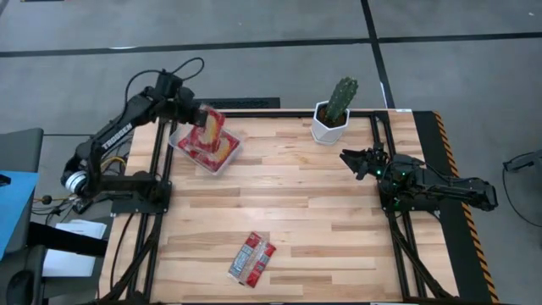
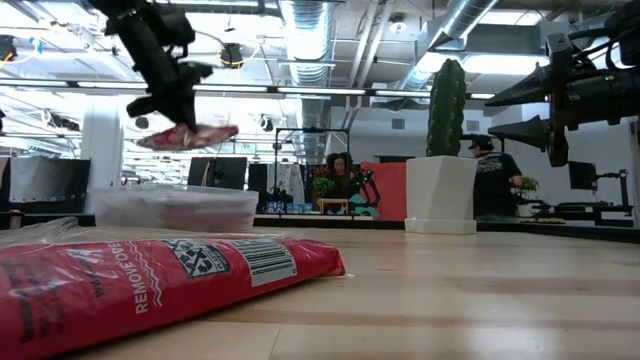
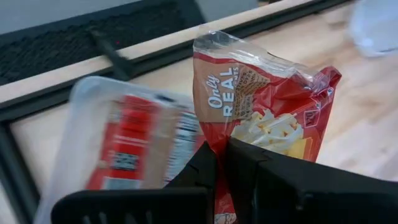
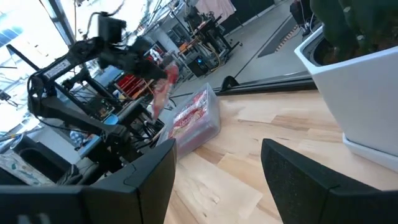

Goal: Sort popcorn bags into baskets
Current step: Put the red popcorn bag into the transparent bin

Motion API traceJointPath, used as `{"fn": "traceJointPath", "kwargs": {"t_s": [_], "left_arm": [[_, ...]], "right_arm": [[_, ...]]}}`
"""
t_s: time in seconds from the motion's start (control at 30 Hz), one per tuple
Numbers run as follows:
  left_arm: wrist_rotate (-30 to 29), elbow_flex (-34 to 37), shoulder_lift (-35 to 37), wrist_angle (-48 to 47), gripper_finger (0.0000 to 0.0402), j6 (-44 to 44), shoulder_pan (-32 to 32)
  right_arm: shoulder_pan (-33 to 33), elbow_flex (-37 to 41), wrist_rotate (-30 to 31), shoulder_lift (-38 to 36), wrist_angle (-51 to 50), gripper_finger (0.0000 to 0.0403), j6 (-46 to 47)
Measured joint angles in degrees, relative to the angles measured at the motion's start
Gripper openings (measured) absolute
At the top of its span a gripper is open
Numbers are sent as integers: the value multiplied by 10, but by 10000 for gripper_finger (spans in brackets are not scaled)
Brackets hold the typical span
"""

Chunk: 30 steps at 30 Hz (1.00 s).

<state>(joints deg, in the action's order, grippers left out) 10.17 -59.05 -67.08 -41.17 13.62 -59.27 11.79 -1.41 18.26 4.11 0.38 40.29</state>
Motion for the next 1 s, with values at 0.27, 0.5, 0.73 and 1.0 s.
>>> {"fn": "traceJointPath", "kwargs": {"t_s": [0.27, 0.5, 0.73, 1.0], "left_arm": [[-28, -32, -106, -22, 6, -66, -45], [-61, -126, -184, -68, 3, -128, -48], [-111, -175, -238, -153, 5, -182, -49], [-110, -174, -255, -150, 5, -191, -52]], "right_arm": [[0, 0, 0, 0, 0, 260, 2], [0, 0, -1, 0, 0, 260, 2], [0, 0, -1, 0, 0, 260, 1], [0, 0, -1, 0, 0, 260, 2]]}}
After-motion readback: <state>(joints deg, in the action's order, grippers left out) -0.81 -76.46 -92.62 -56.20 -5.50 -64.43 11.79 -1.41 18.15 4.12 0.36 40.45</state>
